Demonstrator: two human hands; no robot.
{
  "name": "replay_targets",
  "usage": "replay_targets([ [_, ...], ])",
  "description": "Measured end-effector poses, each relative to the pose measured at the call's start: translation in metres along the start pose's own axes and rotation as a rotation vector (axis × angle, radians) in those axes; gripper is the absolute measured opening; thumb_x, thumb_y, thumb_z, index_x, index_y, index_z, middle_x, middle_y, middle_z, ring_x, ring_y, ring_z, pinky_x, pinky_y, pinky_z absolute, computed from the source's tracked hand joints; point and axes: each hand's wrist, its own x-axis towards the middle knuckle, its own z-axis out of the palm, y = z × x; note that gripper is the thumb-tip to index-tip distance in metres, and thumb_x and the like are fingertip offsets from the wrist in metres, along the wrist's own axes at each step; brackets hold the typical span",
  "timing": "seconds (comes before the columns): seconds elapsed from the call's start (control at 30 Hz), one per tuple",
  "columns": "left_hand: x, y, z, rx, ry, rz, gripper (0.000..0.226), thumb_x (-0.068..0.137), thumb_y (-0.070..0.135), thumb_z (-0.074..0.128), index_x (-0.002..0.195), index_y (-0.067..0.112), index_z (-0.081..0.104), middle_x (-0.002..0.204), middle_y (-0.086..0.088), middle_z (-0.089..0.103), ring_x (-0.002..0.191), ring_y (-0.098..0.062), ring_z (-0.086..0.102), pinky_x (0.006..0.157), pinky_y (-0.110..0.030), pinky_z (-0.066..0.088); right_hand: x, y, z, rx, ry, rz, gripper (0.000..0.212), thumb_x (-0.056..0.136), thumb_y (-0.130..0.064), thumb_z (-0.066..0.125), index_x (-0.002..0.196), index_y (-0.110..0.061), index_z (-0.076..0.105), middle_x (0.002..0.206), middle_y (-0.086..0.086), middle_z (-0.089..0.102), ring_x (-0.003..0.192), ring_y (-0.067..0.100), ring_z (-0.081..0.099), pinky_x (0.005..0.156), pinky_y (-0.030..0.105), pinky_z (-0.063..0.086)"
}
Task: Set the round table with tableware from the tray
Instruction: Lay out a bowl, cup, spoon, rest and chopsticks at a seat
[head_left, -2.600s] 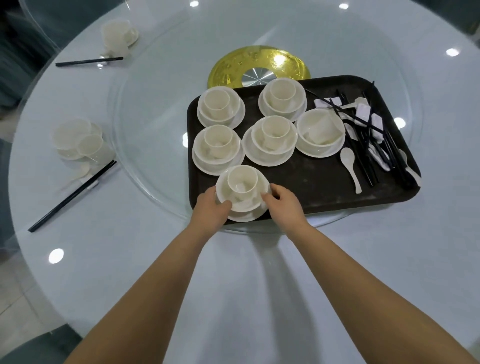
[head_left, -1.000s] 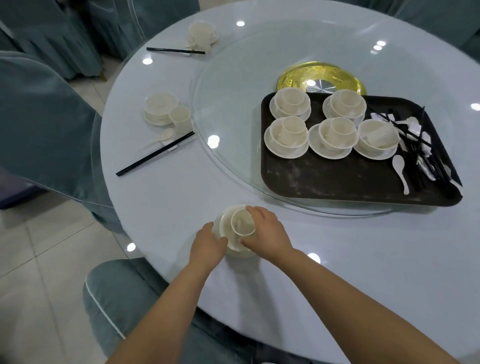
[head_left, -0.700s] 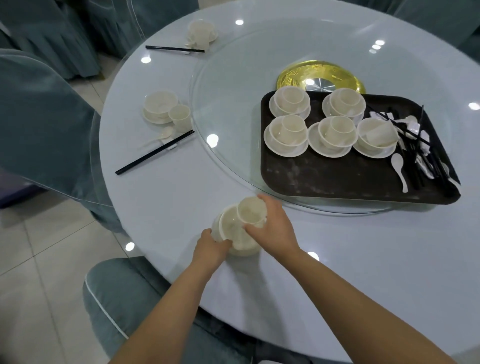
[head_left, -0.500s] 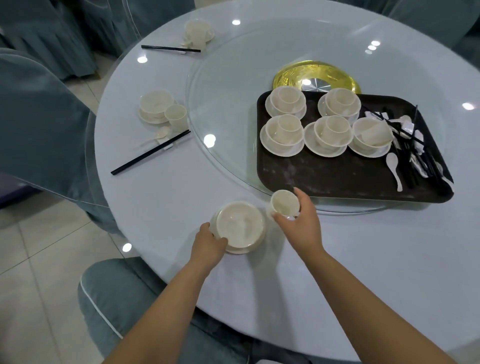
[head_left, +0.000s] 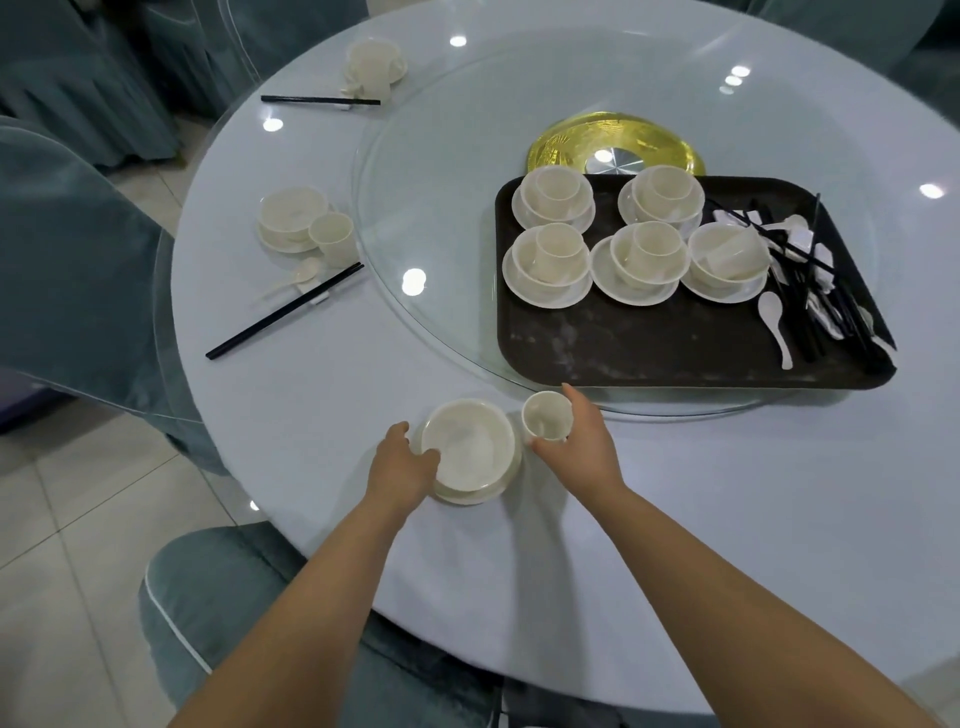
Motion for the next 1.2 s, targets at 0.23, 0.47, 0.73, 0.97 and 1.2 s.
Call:
replay_targets([
  [0.23, 0.001, 0.017, 0.006, 0.046, 0.067, 0.051, 0.062, 0.092, 0.021, 0.059, 0.147, 0.012, 0.033, 0.148, -0.011, 0.04, 0.131, -0.028, 0.045, 0.103, -0.038, 0.039, -0.001, 0.011, -0.025, -0.054, -0.043, -0.037, 0.1, 0.072, -0.043, 0.081, 0.152, -0.032, 0.022, 0.155, -0.006, 0.029, 0.14, 0.015, 0.032, 0.107, 0.032, 0.033],
  [0.47, -0.005, 0.065, 0.032, 0.071, 0.126, 0.25, 0.046, 0.093, 0.021, 0.058, 0.138, 0.017, 0.047, 0.141, -0.004, 0.05, 0.127, -0.022, 0.049, 0.102, -0.036, 0.04, 0.017, 0.049, -0.085, -0.265, 0.121, -0.041, 0.069, 0.092, -0.035, 0.062, 0.151, -0.019, 0.029, 0.155, 0.003, 0.035, 0.143, 0.021, 0.029, 0.114, 0.035, 0.028],
  [0.73, -0.022, 0.115, 0.073, 0.096, 0.07, 0.386, 0.039, 0.093, 0.02, 0.058, 0.133, 0.021, 0.053, 0.138, 0.001, 0.053, 0.128, -0.019, 0.049, 0.105, -0.036, 0.039, 0.051, 0.093, -0.17, -0.671, 0.119, 0.003, 0.065, 0.096, -0.026, 0.052, 0.152, -0.01, 0.025, 0.159, 0.01, 0.024, 0.149, 0.026, 0.014, 0.121, 0.041, 0.015],
  [0.97, -0.028, 0.13, 0.098, 0.108, 0.028, 0.435, 0.034, 0.094, 0.018, 0.059, 0.128, 0.021, 0.058, 0.131, 0.002, 0.058, 0.115, -0.014, 0.054, 0.099, -0.029, 0.041, 0.052, 0.096, -0.171, -0.769, 0.063, 0.036, 0.068, 0.093, -0.026, 0.048, 0.153, -0.011, 0.02, 0.162, 0.008, 0.017, 0.151, 0.023, 0.006, 0.121, 0.042, 0.009],
  [1.2, -0.025, 0.15, 0.114, 0.134, -0.034, 0.512, 0.033, 0.093, 0.017, 0.059, 0.125, 0.022, 0.061, 0.125, 0.006, 0.062, 0.105, -0.005, 0.056, 0.089, -0.02, 0.038, 0.043, 0.082, -0.147, -0.733, 0.075, 0.028, 0.067, 0.093, -0.031, 0.048, 0.152, -0.011, 0.022, 0.16, 0.007, 0.021, 0.15, 0.024, 0.01, 0.119, 0.04, 0.015],
])
